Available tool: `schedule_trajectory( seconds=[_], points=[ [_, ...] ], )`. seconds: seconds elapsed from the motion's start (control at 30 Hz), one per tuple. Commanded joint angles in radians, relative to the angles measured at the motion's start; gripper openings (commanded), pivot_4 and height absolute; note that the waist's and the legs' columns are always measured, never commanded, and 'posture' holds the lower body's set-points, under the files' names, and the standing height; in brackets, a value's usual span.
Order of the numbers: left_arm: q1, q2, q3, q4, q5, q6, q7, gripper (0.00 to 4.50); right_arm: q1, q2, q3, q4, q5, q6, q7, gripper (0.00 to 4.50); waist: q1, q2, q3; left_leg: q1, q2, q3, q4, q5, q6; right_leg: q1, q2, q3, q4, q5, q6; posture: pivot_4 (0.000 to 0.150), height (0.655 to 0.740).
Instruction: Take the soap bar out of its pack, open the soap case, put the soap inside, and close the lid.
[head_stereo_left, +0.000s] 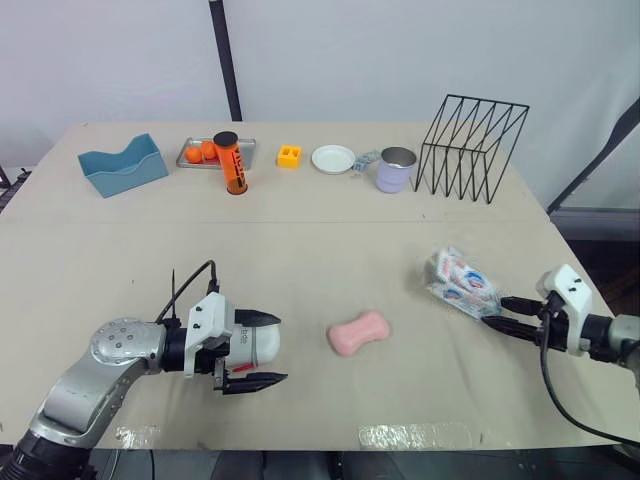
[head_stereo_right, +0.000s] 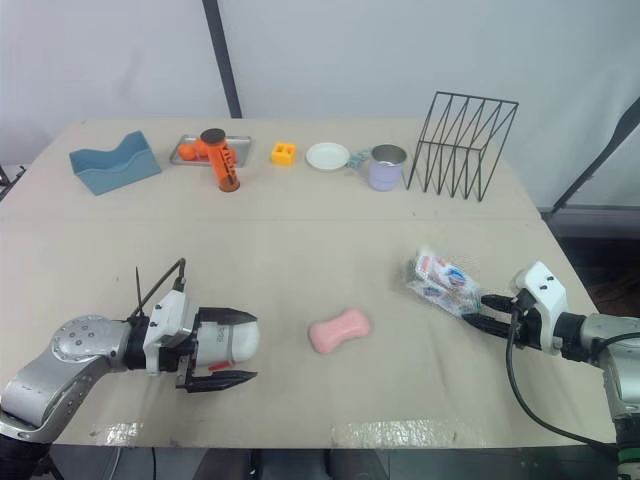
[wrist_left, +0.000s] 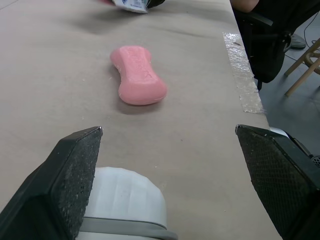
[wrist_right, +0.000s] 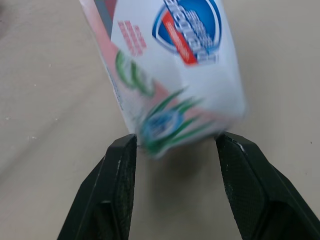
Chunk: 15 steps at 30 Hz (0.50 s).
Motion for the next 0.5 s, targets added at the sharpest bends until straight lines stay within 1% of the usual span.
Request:
schedule_trajectory(
  seconds=[0.03,0.27,0.43,0.47,0.5],
  points=[
    [-0.010,-0.006,0.000,-0.020,0.000,-0.015,0.006,4.50,-0.011,-0.023,-0.012,-0.038,0.012,0.005,0.008,2.54,0.000,0.000,0.000,0.000,0.000,0.000,0.000,0.000,0.000,0.000,0.000,0.000,0.000,0.000,0.000,0.150,0.7400],
    [-0.019,-0.014,-0.008,-0.014,0.006,-0.016,0.007,4.50,-0.016,-0.032,-0.018,-0.044,0.017,0.021,0.027,2.54,0.000,0.000,0.000,0.000,0.000,0.000,0.000,0.000,0.000,0.000,0.000,0.000,0.000,0.000,0.000,0.150,0.7400],
    [-0.018,-0.016,-0.006,-0.011,0.008,-0.019,0.004,4.50,0.000,-0.081,-0.038,0.019,0.007,-0.066,0.109,2.54,0.000,0.000,0.000,0.000,0.000,0.000,0.000,0.000,0.000,0.000,0.000,0.000,0.000,0.000,0.000,0.150,0.7400],
    [-0.018,-0.016,-0.006,-0.010,0.008,-0.020,0.004,4.50,-0.009,-0.090,-0.045,0.040,0.011,-0.097,0.129,2.78,0.000,0.000,0.000,0.000,0.000,0.000,0.000,0.000,0.000,0.000,0.000,0.000,0.000,0.000,0.000,0.150,0.7400],
    [-0.019,-0.016,-0.006,-0.009,0.008,-0.020,0.003,4.50,-0.020,-0.098,-0.051,0.060,0.017,-0.119,0.146,2.78,0.000,0.000,0.000,0.000,0.000,0.000,0.000,0.000,0.000,0.000,0.000,0.000,0.000,0.000,0.000,0.150,0.7400]
  ],
)
